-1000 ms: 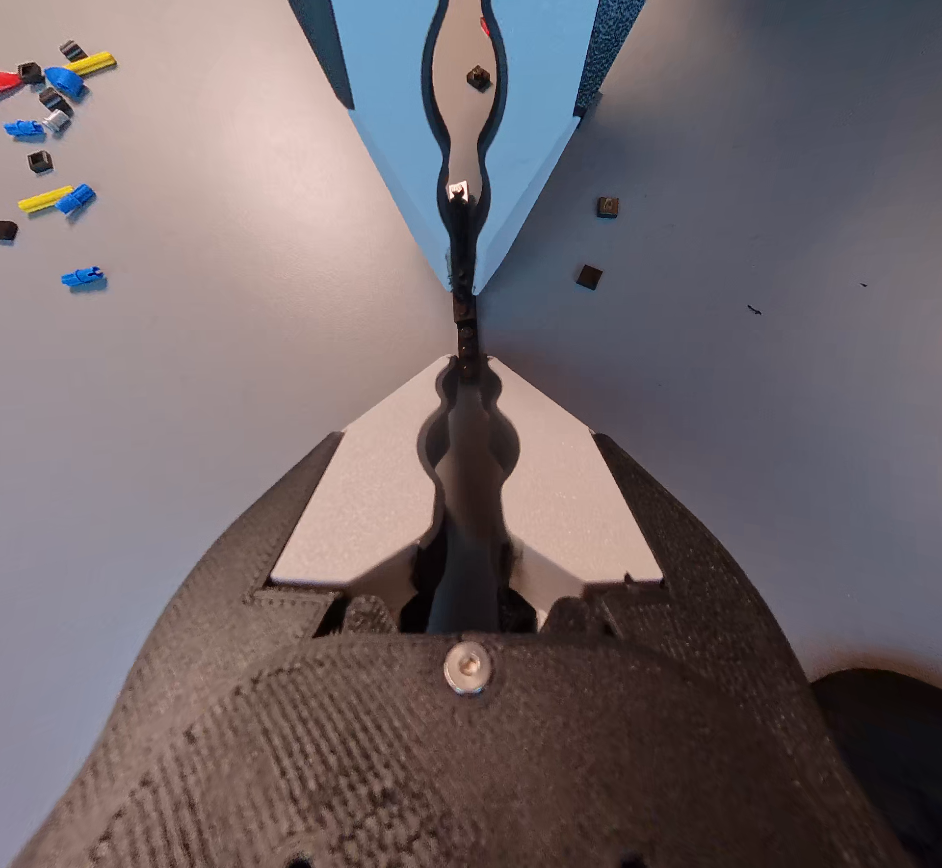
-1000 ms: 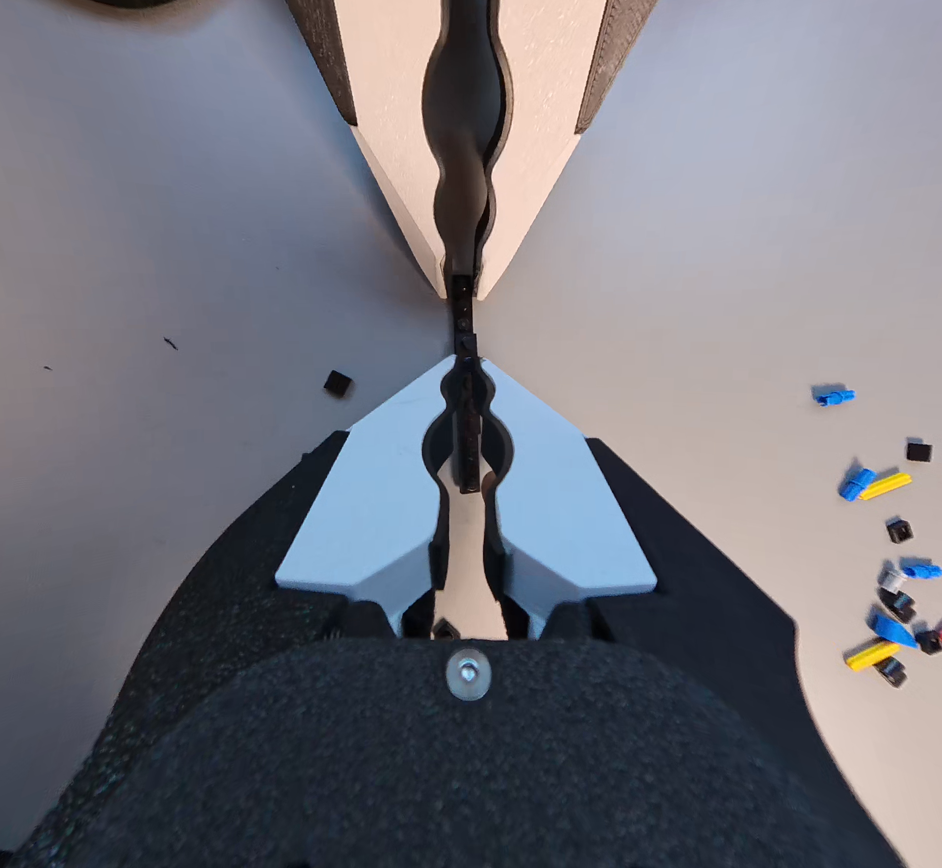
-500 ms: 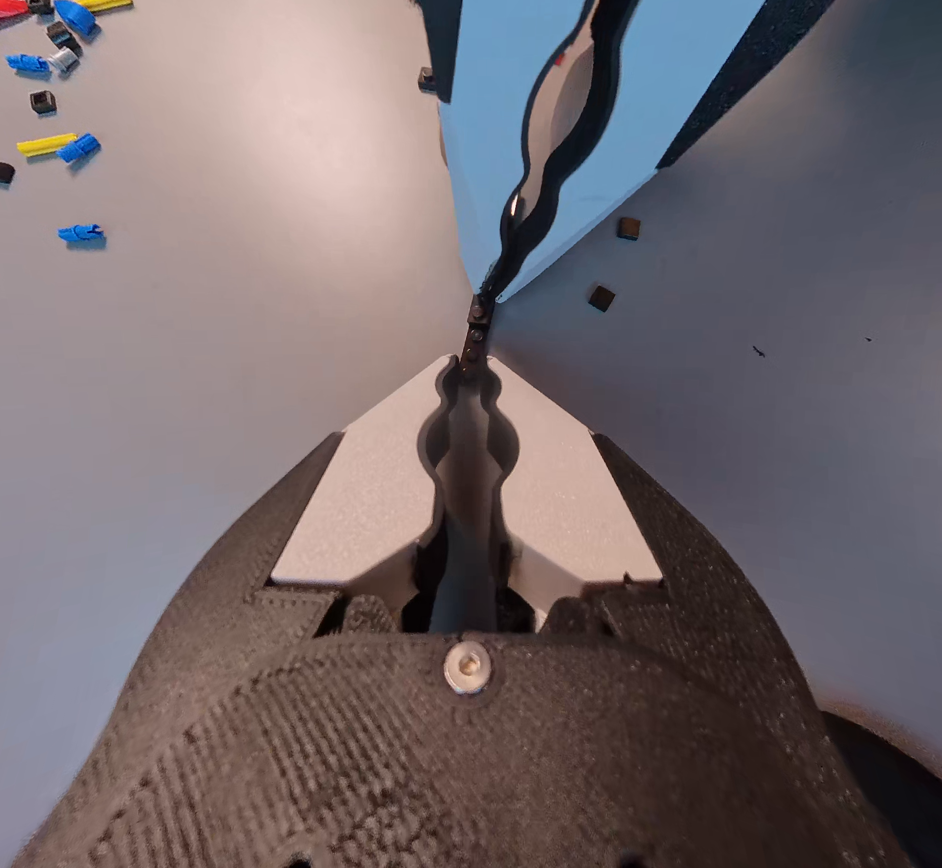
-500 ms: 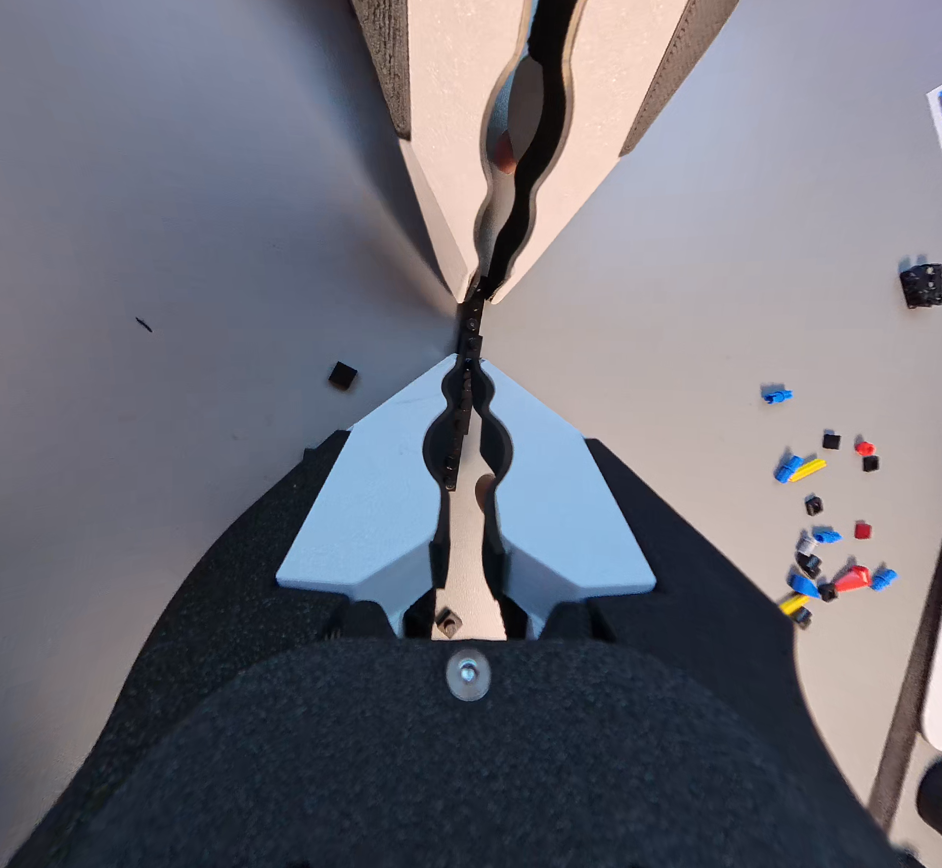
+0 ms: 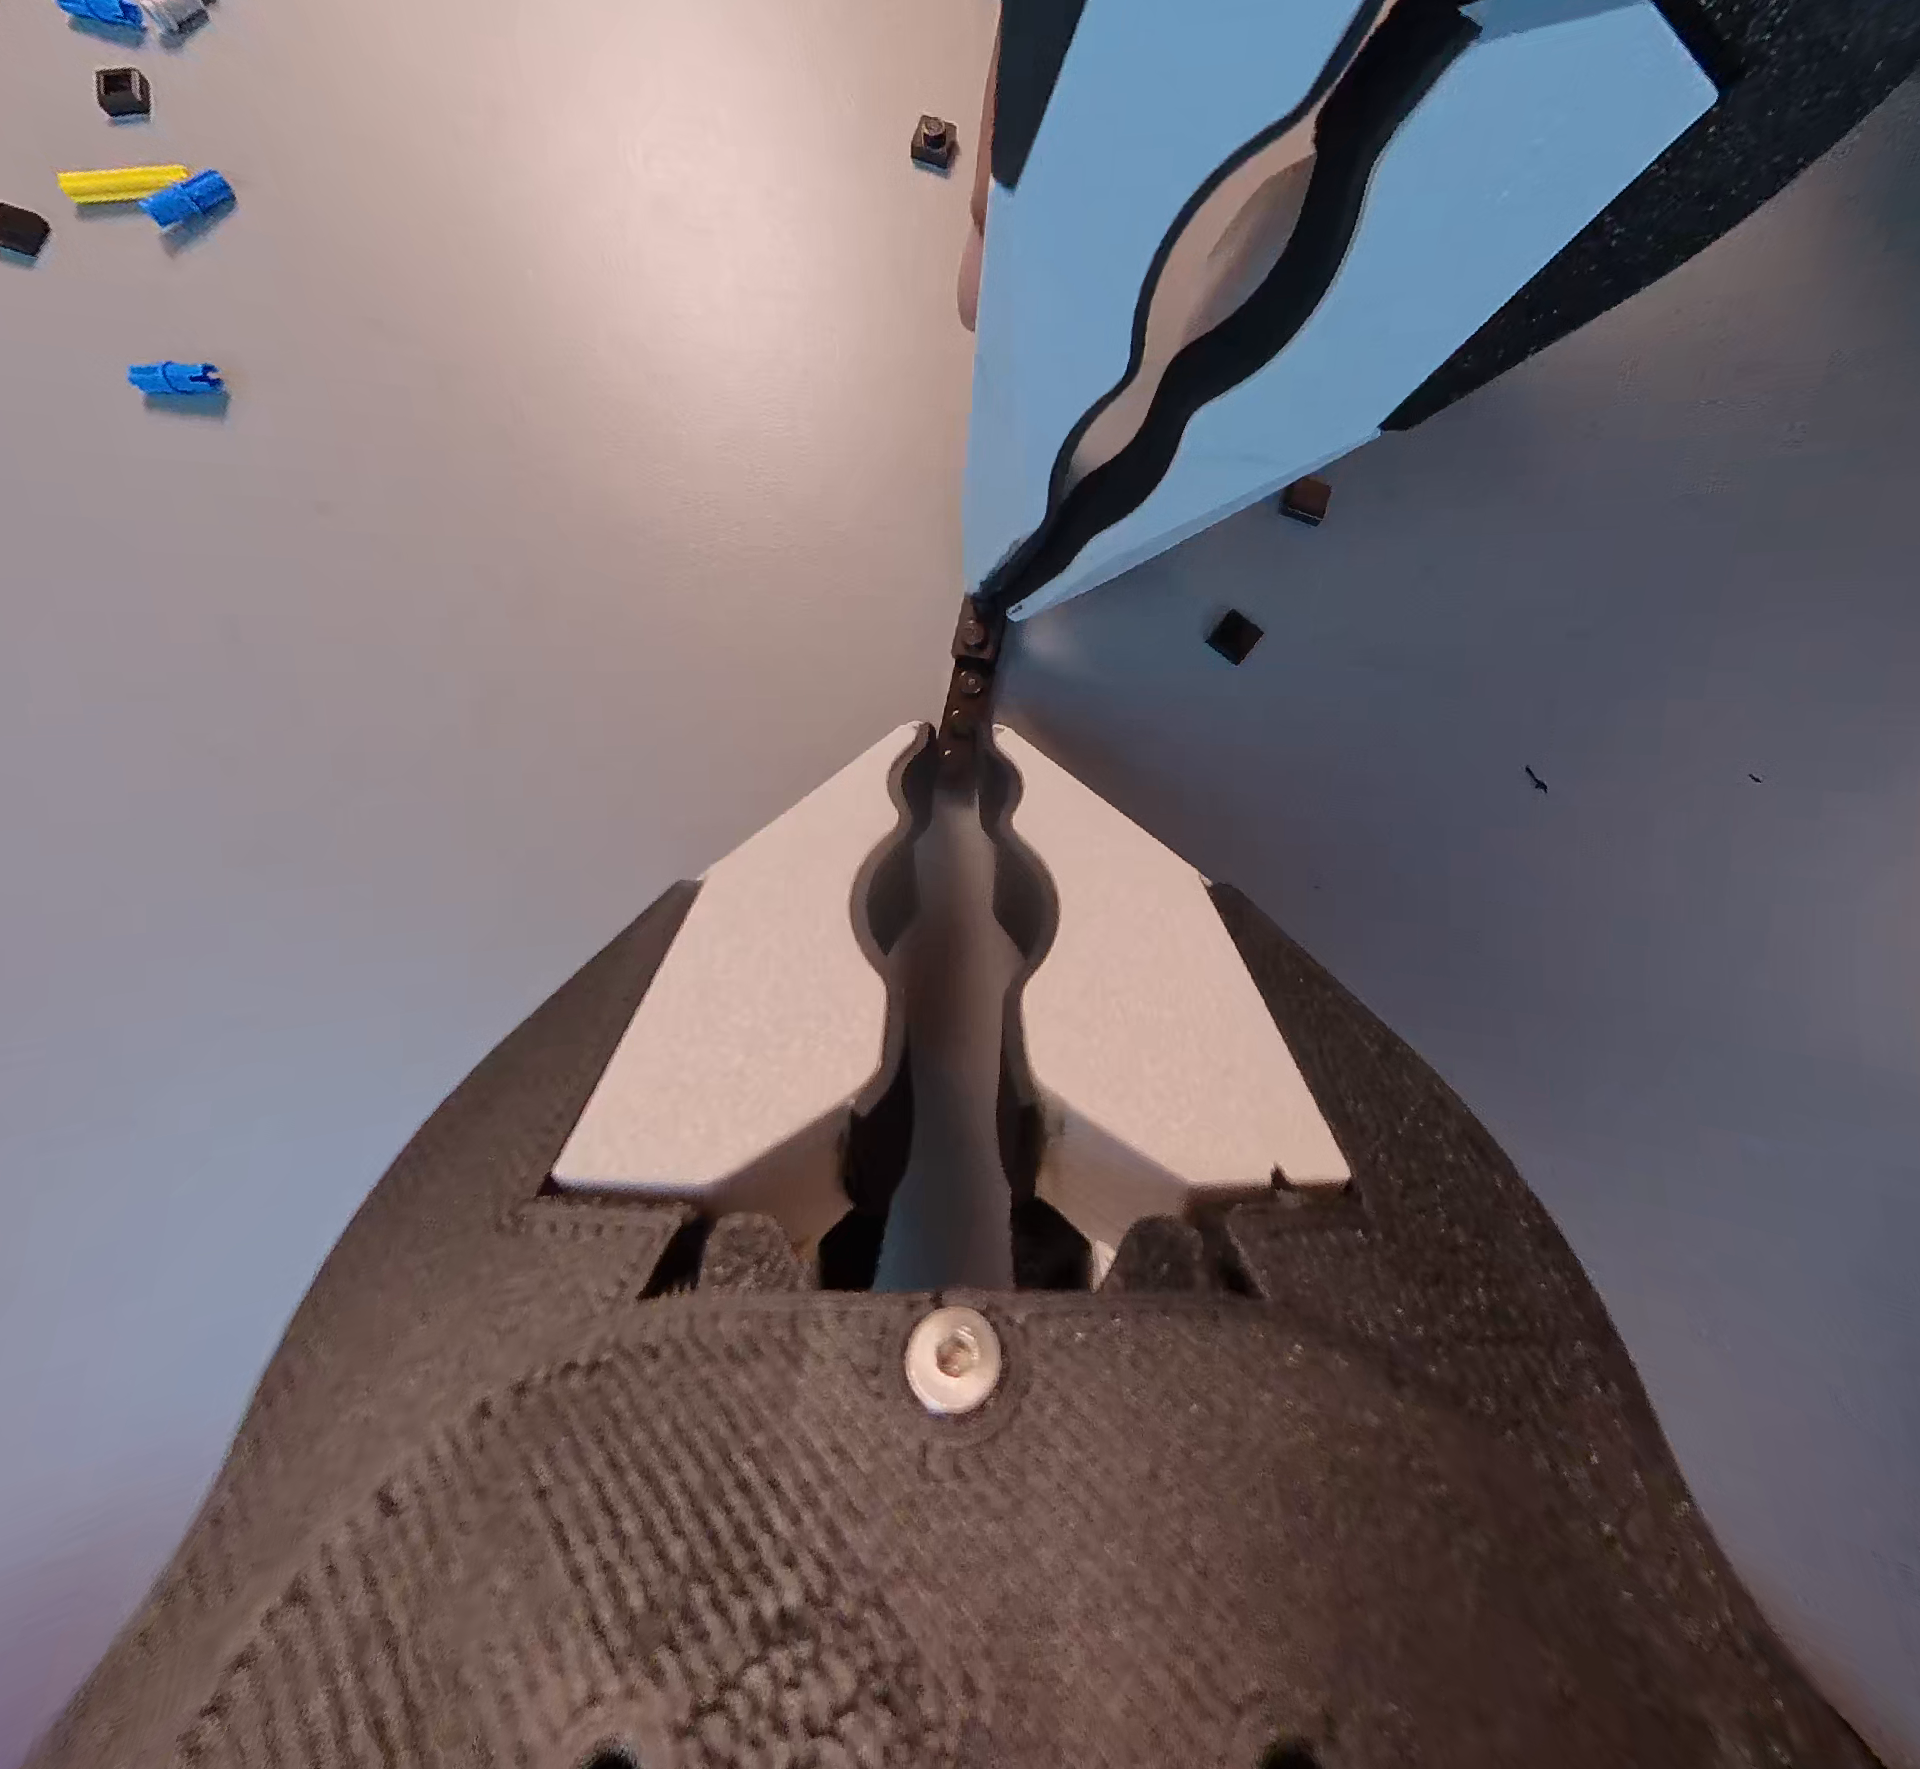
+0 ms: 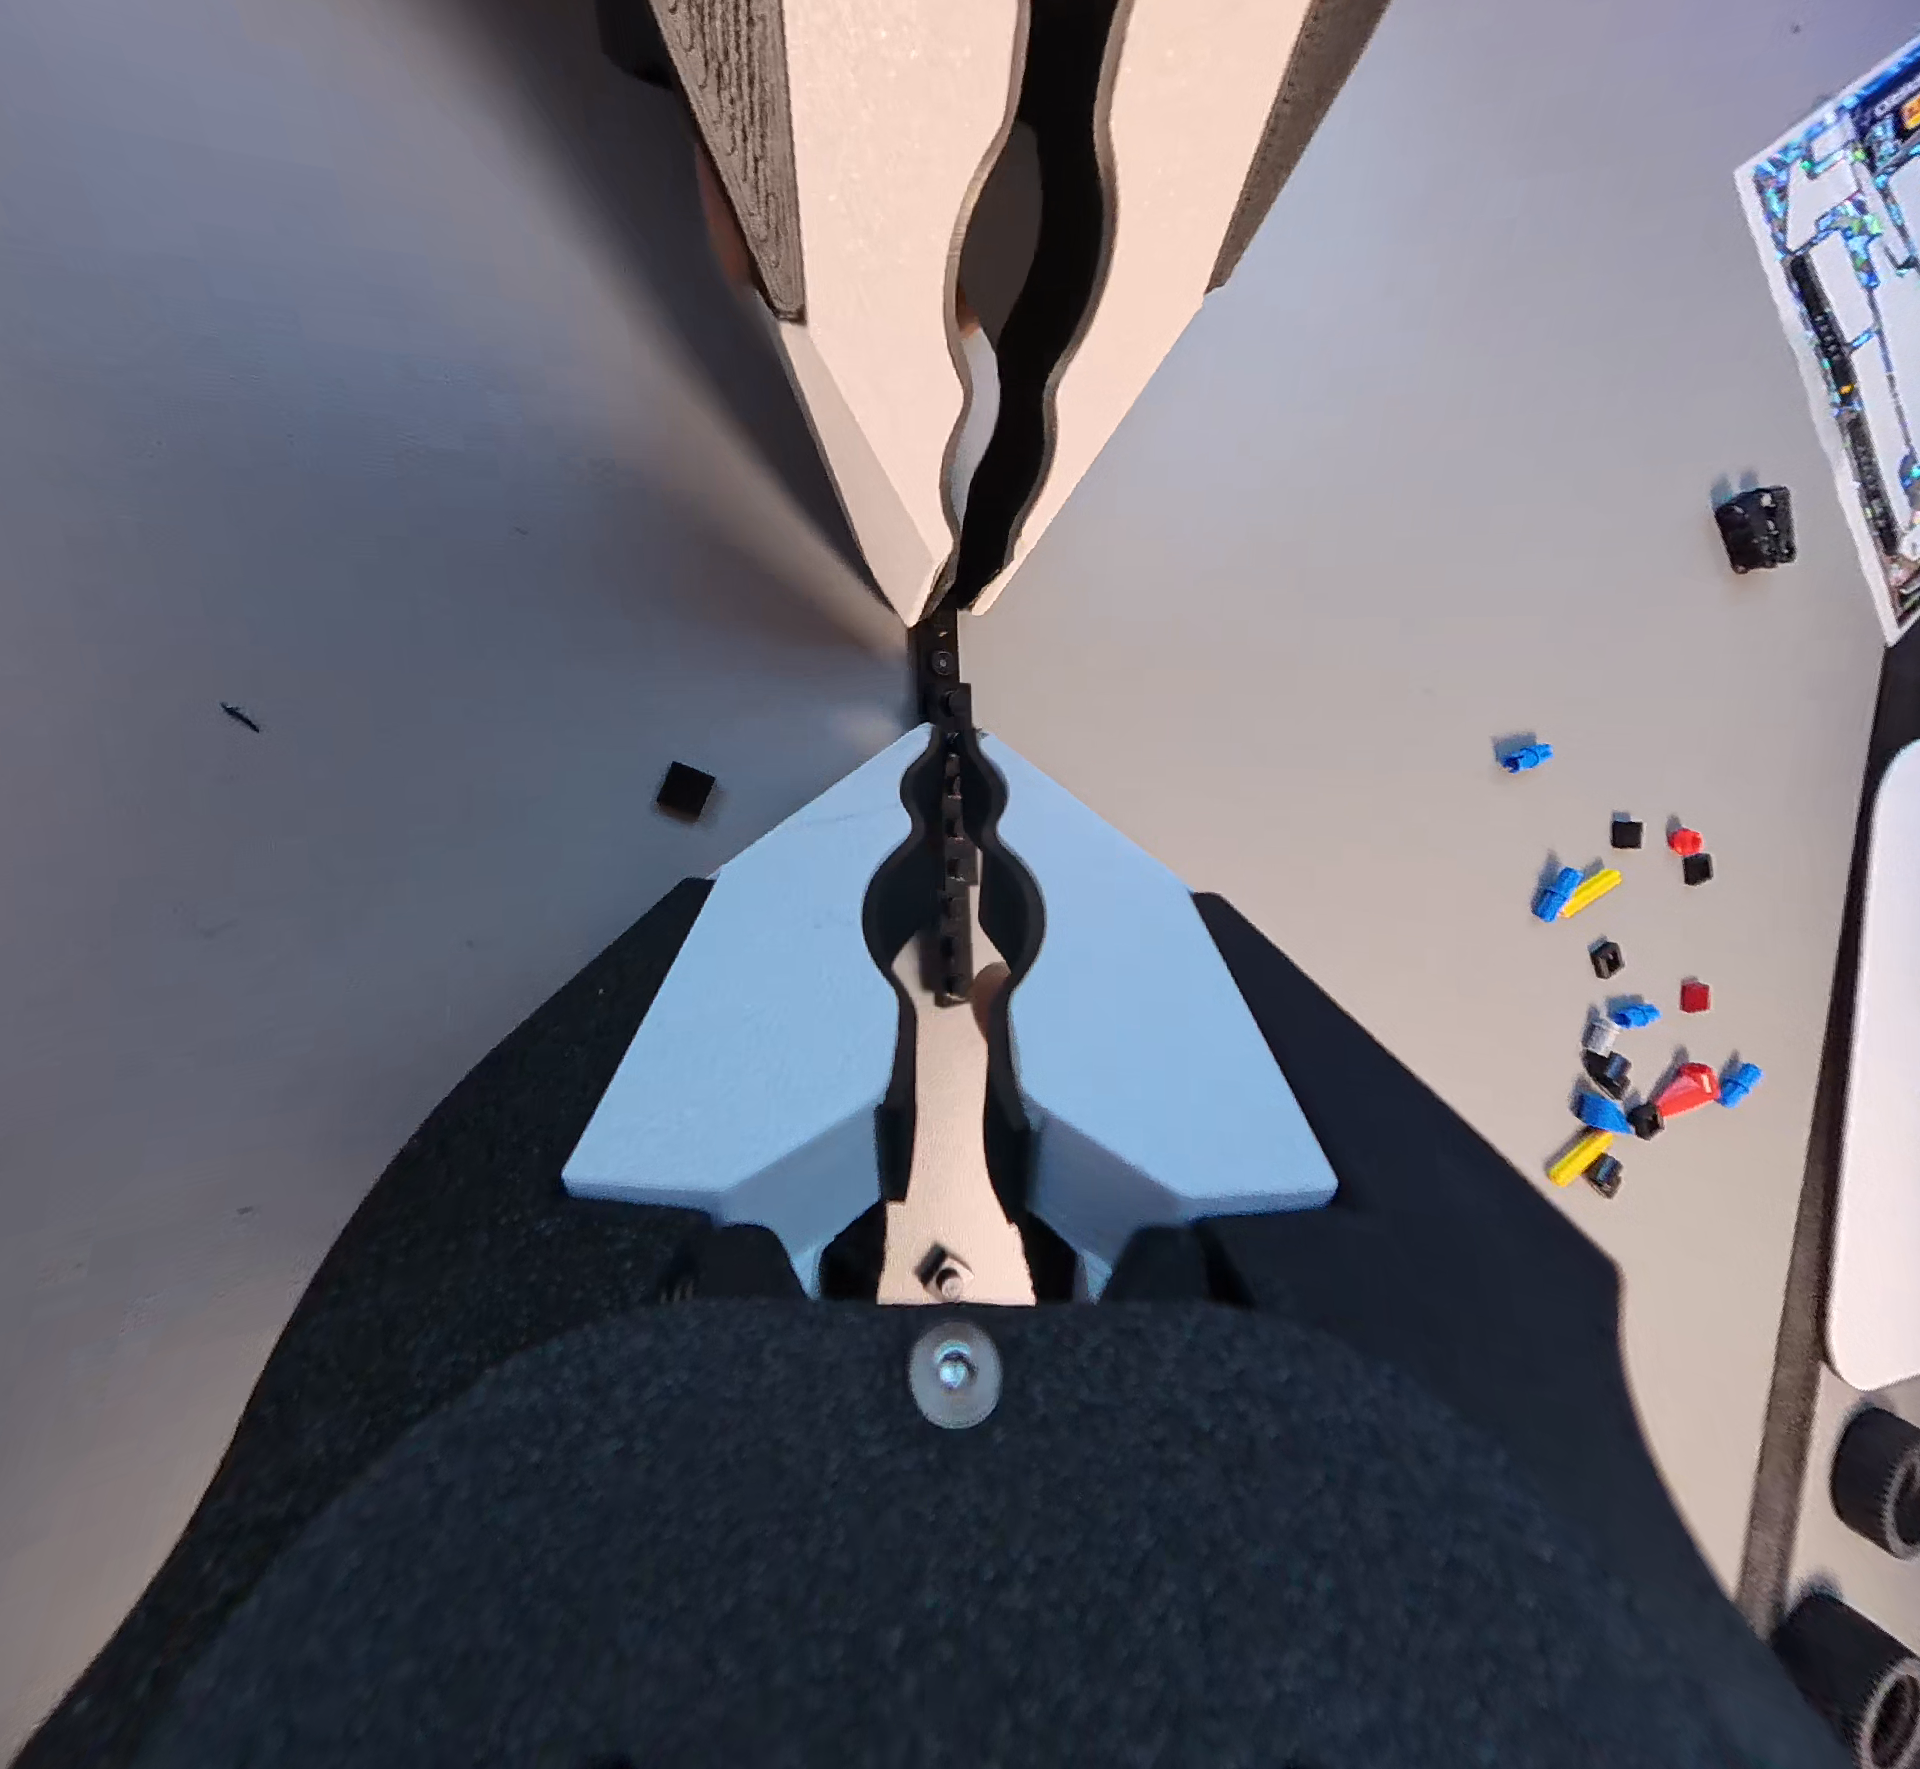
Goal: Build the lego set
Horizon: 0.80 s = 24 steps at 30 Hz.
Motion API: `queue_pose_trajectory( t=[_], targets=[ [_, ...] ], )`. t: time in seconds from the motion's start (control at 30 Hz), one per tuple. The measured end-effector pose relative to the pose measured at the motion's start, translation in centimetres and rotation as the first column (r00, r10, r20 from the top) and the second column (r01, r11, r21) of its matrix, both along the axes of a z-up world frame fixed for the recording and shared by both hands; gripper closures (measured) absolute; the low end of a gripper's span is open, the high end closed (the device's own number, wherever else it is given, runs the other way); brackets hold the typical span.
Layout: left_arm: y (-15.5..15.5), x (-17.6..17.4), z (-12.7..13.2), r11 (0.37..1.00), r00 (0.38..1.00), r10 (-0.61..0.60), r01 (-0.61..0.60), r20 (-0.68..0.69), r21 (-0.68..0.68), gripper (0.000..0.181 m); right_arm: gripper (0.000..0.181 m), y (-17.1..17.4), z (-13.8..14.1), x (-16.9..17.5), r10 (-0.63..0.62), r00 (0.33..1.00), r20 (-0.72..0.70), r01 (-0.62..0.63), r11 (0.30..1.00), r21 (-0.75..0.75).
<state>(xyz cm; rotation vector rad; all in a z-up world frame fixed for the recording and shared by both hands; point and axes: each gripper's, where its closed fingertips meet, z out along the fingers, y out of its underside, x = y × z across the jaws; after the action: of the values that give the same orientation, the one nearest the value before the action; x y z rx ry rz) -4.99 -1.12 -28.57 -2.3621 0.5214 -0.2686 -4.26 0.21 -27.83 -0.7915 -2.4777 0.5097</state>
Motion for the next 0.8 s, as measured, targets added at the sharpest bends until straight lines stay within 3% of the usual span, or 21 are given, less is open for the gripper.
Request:
queue_pose_trajectory(
  t=[0.13,0.23,0.47,0.8],
  targets=[
    [0.0,0.1,0.0,1.000,1.000,-0.009,0.009,-0.003,0.005,0.176,0.173,-0.6,0.8,0.3,-0.011,1.000,0.019,0.013,0.994,-0.112],
    [0.0,0.1,0.0,1.000,1.000,-0.012,0.012,-0.002,0.007,0.176,0.168,0.1,0.7,0.3,-0.008,0.999,0.046,0.013,0.995,-0.096],
    [0.0,0.4,0.0,0.999,0.999,-0.038,0.038,-0.016,0.021,0.176,0.169,0.5,-0.2,0.7,0.020,0.987,0.158,0.008,0.985,-0.175],
    [0.2,0.7,0.1,0.992,0.994,-0.104,0.107,-0.046,0.069,0.175,0.175,0.0,-0.9,0.7,0.086,0.968,0.236,-0.046,0.984,-0.170]
  ],
)
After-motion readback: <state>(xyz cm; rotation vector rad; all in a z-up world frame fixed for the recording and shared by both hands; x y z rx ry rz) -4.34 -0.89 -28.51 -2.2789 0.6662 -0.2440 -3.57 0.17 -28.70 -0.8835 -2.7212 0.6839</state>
